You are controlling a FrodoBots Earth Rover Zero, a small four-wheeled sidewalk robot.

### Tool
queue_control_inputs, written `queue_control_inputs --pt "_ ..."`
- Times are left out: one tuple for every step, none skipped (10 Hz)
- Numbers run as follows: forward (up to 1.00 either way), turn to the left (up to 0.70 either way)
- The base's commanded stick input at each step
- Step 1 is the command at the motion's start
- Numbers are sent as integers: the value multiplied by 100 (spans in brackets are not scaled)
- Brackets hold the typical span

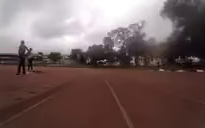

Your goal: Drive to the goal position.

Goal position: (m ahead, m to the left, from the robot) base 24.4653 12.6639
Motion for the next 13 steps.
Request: queue_control_inputs --pt "70 0" --pt "70 0" --pt "70 0" --pt "70 0" --pt "70 0" --pt "70 0" --pt "70 0" --pt "70 0" --pt "70 0" --pt "70 0" --pt "70 0" --pt "70 0" --pt "70 0"
